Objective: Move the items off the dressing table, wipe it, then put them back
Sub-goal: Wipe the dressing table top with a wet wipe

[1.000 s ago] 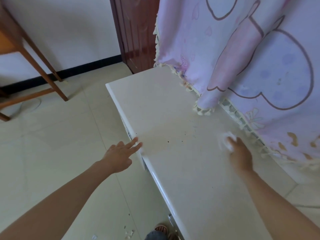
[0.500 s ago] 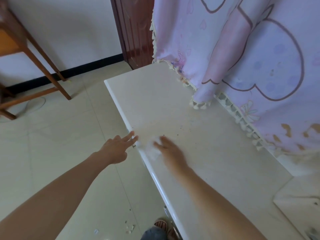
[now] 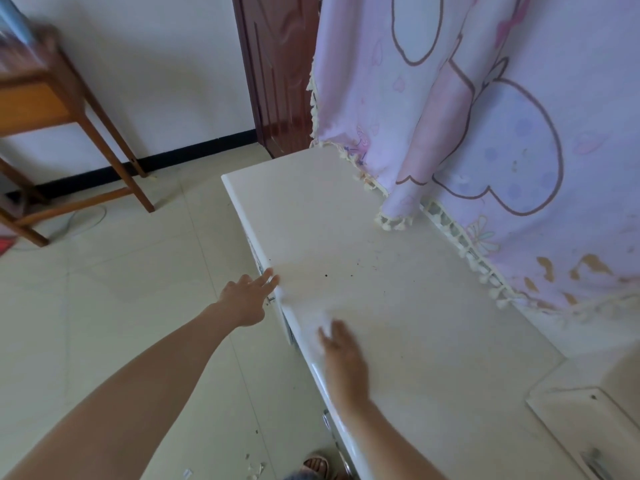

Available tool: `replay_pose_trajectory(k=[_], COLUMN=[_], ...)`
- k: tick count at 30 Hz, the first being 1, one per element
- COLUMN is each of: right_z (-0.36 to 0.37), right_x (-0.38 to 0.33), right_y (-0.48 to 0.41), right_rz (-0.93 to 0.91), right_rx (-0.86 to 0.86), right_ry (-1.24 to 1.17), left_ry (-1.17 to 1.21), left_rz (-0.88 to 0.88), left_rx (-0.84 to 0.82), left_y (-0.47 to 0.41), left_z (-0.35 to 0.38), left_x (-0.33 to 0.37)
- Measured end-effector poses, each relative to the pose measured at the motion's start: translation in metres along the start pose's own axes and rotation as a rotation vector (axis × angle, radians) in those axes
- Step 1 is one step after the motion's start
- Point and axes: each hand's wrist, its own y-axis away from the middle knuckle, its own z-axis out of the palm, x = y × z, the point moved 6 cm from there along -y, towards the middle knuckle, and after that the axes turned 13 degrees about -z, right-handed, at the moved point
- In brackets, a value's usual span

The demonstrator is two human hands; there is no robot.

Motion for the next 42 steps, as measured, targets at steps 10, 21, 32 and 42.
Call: replay_pose_trajectory(k=[10,21,32,42], right_z=[-0.082,0.046,-0.037,0.079], right_x=[0.183,-0.038,0.155,-0.047], right_y=[0.016,-0.125,-0.118,-0.202], right_rz=[0.423,-0.087,0.582,-0.157], right_rx=[0.088,-0.169,0.029,-0.159], right_ry=[0.018,-0.026,0.07,0.009], left_ry=[0.072,0.705,0.368,0.342], left_rz=[0.043,-0.154,0.029,0.034], left_rx=[0.054,0.207,0.229,0.135], left_y=[-0.01,-0.069,-0.127,-0.145], left_z=[0.006,-0.017,-0.035,-0.027], left_x=[-0.006,-0.102,-0.11,-0.121])
